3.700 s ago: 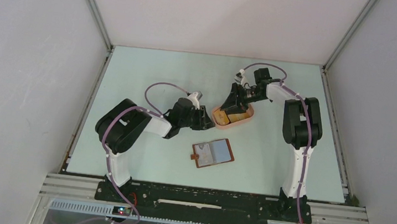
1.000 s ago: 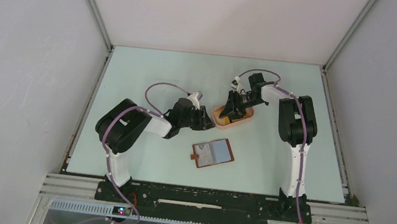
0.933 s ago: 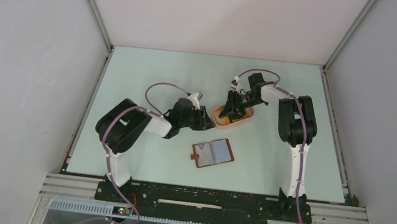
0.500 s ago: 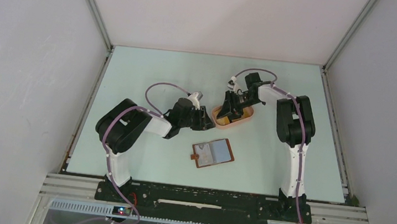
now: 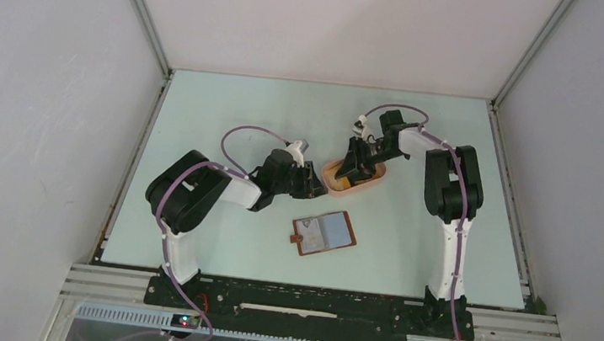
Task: Put the credit cards into the card holder
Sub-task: Pick up the credit card from the storage box.
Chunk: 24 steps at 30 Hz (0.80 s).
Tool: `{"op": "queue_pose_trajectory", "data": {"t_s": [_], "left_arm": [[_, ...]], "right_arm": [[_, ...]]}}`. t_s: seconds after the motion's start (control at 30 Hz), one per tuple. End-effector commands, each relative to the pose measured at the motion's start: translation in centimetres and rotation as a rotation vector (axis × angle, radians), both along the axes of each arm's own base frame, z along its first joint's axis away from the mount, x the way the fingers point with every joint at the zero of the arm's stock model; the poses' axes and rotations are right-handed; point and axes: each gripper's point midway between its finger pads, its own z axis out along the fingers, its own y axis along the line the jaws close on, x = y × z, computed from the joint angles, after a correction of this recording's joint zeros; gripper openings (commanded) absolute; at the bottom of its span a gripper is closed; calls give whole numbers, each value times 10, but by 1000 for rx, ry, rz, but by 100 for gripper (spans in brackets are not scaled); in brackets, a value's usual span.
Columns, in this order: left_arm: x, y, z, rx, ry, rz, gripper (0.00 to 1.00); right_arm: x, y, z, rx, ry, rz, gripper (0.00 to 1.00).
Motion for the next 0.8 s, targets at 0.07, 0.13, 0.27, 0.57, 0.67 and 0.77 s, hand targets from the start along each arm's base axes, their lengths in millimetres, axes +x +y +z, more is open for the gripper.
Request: {"op": "queue_pose_trajectory", "data": {"t_s": [0.07,0.13,0.27,0.57,0.67,0.77], "left_arm": [[5,-2,0,0,0,-6,42],[5,-2,0,-1,0,-5,43],[5,-2,1,-1,0,-6,42],[5,-4,2,-4,-1,-9,42],[5,-4,1,-5,0,-10,42],[5,-3,1,-3,1,-9,42]], "right_arm": [[12,-4,35,34,-83,-9,53],[14,-7,36,36,-85,-16,53],[16,-12,37,38,-83,-26,50],[19,-19,33,31,-75,-45,47],[20,-22,30,27,-71,-50,45],[22,-25,30,26,-70,-59,43]]}}
